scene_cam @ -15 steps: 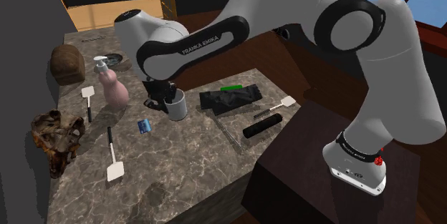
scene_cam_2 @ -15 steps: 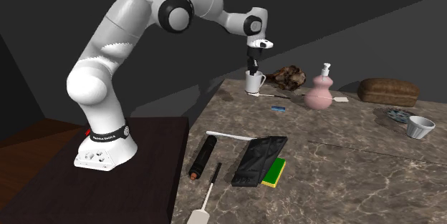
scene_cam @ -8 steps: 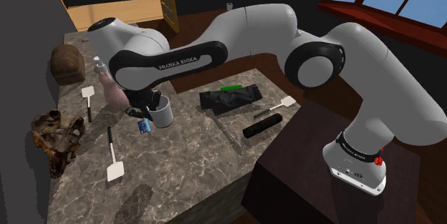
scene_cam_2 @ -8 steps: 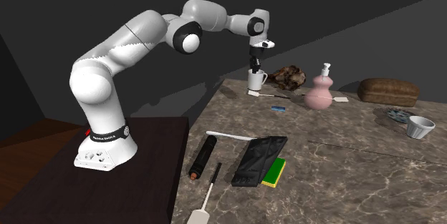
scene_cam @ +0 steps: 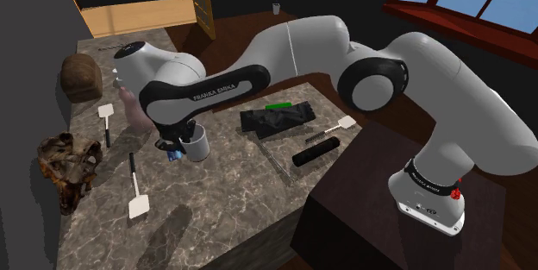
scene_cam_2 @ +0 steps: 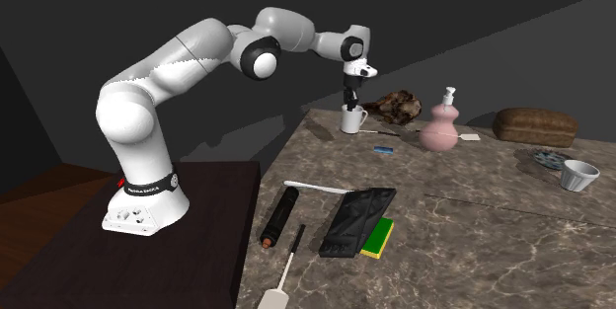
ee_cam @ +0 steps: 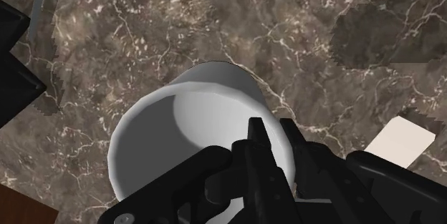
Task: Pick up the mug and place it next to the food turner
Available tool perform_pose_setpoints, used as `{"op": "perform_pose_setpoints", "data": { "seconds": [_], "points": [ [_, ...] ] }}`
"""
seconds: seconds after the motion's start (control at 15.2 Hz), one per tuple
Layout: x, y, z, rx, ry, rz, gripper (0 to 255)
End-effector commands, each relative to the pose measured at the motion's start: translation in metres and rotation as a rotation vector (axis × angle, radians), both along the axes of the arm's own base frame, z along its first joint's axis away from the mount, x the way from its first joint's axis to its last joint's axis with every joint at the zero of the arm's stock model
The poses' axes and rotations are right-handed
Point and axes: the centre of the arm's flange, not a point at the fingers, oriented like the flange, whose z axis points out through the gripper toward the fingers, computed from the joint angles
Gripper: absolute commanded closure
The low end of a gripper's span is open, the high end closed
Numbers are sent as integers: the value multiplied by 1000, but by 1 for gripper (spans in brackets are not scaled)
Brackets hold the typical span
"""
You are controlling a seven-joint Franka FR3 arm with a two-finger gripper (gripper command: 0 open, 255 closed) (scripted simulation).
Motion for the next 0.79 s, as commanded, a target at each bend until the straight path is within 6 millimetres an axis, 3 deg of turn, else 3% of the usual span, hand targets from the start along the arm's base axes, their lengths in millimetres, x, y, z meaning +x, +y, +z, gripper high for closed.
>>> {"op": "perform_pose_setpoints", "data": {
  "seconds": [0.0,0.73],
  "points": [
    [0,-1,-10,1,-1,0,255],
    [0,-1,-68,1,-1,0,255]
  ]
}}
